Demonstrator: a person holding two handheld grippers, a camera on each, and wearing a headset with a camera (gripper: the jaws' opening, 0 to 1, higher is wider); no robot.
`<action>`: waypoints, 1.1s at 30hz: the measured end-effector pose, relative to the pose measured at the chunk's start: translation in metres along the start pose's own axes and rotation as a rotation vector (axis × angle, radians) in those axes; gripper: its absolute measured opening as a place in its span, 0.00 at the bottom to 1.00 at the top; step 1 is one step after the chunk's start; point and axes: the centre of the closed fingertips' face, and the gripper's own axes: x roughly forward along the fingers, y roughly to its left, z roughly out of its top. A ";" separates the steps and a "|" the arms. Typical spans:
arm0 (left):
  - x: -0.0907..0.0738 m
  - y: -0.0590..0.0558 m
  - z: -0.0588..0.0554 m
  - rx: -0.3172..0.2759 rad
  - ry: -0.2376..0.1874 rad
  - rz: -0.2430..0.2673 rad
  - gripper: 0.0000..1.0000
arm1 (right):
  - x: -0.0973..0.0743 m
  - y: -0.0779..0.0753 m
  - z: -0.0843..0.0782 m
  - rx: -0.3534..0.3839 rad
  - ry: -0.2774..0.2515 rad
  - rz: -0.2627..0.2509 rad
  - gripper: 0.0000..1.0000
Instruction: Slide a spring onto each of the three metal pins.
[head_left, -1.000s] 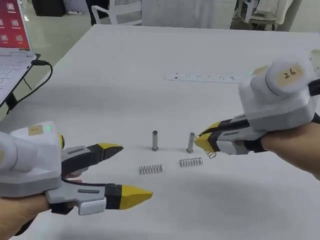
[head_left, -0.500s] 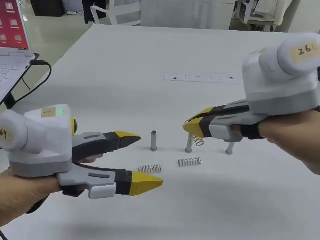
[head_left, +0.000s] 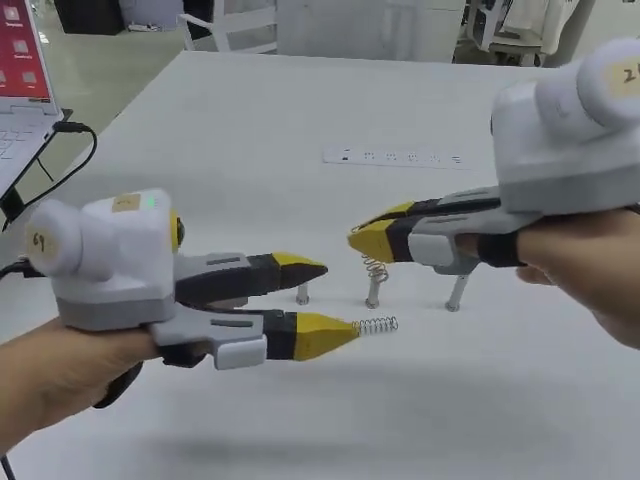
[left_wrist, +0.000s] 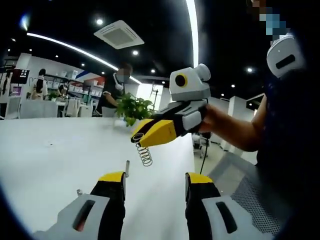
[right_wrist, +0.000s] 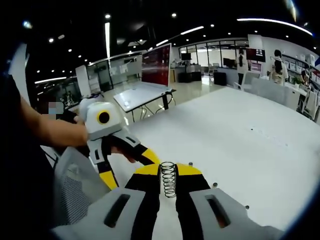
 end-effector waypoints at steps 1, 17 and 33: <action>0.000 0.001 0.004 -0.012 -0.019 0.002 0.40 | 0.000 0.001 0.002 0.001 -0.005 0.003 0.08; 0.003 0.007 0.022 -0.059 -0.099 0.024 0.25 | 0.002 0.019 0.021 0.011 -0.077 0.042 0.08; 0.008 0.004 0.027 -0.056 -0.116 0.027 0.16 | -0.001 0.029 0.030 0.030 -0.123 0.065 0.08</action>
